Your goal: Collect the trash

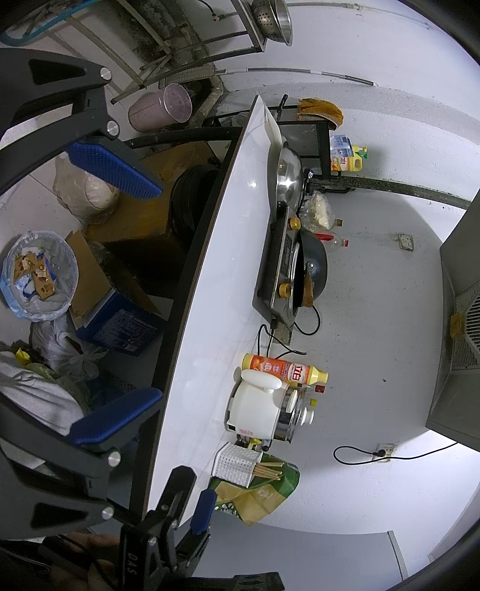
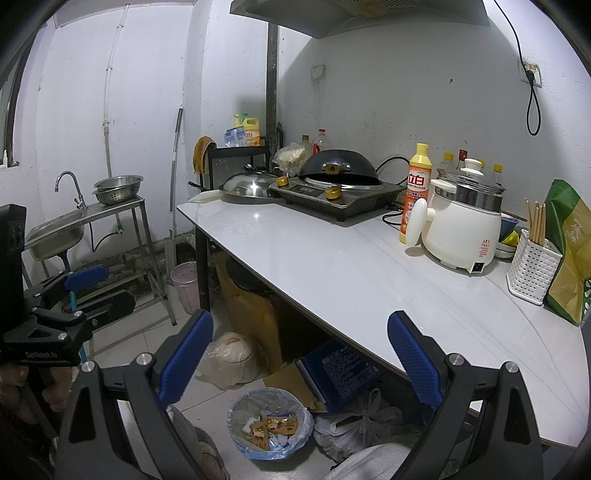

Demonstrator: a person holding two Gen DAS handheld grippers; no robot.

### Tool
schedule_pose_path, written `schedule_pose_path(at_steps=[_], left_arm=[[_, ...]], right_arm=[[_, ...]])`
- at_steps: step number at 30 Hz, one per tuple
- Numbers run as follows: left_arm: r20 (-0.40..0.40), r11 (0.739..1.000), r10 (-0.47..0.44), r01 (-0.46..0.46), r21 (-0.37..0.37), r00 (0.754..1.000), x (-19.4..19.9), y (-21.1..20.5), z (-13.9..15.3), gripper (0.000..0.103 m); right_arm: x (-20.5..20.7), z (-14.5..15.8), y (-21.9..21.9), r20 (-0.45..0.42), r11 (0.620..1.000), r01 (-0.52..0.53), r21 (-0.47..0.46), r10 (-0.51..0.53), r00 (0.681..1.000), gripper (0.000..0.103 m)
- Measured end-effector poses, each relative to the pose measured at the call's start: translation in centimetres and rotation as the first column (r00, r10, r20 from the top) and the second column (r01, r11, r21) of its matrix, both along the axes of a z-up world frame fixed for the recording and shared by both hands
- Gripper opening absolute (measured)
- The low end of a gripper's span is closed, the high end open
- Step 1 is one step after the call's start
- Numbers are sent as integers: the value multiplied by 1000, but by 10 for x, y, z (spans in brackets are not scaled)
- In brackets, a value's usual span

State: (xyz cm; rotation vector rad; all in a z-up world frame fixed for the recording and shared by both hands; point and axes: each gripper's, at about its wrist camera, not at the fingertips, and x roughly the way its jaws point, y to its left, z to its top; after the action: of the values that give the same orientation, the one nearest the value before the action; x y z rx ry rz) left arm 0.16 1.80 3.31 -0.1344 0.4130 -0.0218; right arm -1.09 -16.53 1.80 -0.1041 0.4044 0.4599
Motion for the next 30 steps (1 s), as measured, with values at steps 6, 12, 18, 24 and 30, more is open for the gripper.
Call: schedule_pose_path(at_steps=[6, 12, 18, 24, 30], left_arm=[[-1, 1000, 0, 0, -2, 1000, 0, 0, 0, 102], [0, 1000, 1, -1, -1, 1000, -1, 1, 0, 102], [0, 1000, 2, -2, -1, 1000, -1, 1, 0, 102], [-2, 1000, 1, -1, -1, 1000, -1, 1, 0, 102], [-1, 1000, 1, -1, -1, 1000, -1, 1, 0, 102]], right_arm=[[-2, 0, 0, 4, 1000, 0, 0, 0, 1000, 95], [-2, 0, -1, 4, 1000, 0, 0, 0, 1000, 95], [-1, 0, -1, 3, 1000, -1, -1, 1, 1000, 95], [-2, 0, -1, 2, 1000, 0, -3, 1, 1000, 95], [-2, 0, -1, 0, 1000, 2, -3, -2, 1000, 95]])
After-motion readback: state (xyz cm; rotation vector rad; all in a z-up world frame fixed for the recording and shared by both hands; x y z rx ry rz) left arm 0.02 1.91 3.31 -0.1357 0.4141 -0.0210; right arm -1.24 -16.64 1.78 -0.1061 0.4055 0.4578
